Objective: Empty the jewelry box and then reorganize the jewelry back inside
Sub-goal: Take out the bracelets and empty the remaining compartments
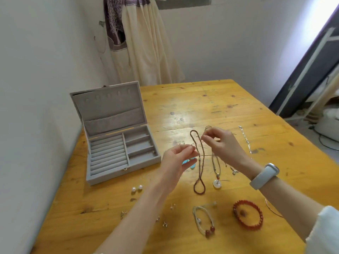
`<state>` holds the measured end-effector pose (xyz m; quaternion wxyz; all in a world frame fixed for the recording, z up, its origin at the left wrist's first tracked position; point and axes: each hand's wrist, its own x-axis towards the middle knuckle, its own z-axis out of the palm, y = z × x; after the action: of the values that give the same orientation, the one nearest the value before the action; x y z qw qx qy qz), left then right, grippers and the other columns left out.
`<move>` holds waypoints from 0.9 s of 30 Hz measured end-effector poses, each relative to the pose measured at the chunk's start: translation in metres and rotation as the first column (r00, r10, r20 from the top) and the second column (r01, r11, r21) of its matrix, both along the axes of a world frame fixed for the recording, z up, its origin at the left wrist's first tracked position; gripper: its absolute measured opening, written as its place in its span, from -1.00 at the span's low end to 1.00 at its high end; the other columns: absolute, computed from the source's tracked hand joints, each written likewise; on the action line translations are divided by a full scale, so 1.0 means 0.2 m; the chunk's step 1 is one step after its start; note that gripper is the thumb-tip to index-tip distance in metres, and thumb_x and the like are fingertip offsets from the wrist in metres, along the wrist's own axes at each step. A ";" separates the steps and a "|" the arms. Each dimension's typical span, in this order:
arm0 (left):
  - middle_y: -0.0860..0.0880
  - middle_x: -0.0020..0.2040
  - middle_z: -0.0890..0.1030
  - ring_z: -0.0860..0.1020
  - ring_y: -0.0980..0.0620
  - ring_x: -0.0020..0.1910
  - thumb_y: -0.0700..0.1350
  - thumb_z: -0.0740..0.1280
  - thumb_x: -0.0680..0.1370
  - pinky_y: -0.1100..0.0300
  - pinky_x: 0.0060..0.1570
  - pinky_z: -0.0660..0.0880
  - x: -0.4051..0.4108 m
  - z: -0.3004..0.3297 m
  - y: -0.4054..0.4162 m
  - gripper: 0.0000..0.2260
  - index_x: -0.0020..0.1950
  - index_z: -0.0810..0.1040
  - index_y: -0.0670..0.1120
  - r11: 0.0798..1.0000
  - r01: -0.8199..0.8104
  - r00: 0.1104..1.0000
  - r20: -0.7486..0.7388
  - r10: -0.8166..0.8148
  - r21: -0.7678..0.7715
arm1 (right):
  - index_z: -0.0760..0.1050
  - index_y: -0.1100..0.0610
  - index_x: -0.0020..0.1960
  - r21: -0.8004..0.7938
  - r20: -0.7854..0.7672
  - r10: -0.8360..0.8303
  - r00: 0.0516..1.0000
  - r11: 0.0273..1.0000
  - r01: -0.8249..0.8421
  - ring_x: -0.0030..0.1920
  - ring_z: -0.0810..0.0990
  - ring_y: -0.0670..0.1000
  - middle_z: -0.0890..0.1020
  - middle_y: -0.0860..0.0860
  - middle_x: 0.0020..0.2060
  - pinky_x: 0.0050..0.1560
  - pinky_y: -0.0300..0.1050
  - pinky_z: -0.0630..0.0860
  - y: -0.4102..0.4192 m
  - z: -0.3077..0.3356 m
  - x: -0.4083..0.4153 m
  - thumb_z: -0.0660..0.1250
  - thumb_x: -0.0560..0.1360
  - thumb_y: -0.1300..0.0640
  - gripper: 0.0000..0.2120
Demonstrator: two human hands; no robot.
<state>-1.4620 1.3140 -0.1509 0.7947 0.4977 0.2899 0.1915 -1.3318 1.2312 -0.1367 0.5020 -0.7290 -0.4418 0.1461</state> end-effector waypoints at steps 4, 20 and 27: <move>-0.09 -0.27 0.56 0.61 0.01 -0.18 -0.26 0.28 0.53 0.17 -0.07 0.58 0.15 -0.01 -0.19 -0.95 -0.11 0.52 -0.20 0.993 0.031 0.999 -0.028 -0.028 0.114 | 0.46 0.14 -0.21 0.003 -0.156 -0.123 0.980 0.992 0.125 -0.51 0.39 -0.22 0.46 -0.06 -0.43 -0.46 -0.43 0.29 -0.27 -0.07 0.07 0.27 0.50 0.24 -0.88; -0.04 -0.15 0.59 0.61 -0.04 -0.25 -0.19 0.29 0.51 0.04 -0.14 0.56 0.68 -0.19 -0.93 -0.91 -0.01 0.55 -0.11 0.617 0.368 0.921 -0.362 -0.142 0.695 | 0.55 0.07 -0.17 -0.298 0.173 -0.546 0.820 0.764 0.572 -0.19 0.52 0.01 0.56 -0.06 -0.29 -0.15 -0.18 0.39 -1.13 -0.30 0.38 0.33 0.45 0.17 -0.95; 0.00 0.14 0.49 0.38 -0.03 0.16 -0.13 0.23 0.54 0.12 -0.16 0.39 0.75 -0.24 -0.95 -0.79 0.17 0.49 -0.04 0.134 0.463 0.883 -0.469 0.017 0.876 | 0.54 0.08 -0.03 -0.348 0.395 -0.462 0.794 0.725 0.595 0.07 0.43 0.05 0.52 0.03 -0.05 -0.08 -0.10 0.39 -1.19 -0.37 0.44 0.29 0.48 0.11 -0.90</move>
<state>-1.3125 1.1245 -0.1981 0.2361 0.9518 0.1617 0.1107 -1.2445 0.9938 -0.2105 0.2692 -0.9345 -0.2326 -0.0105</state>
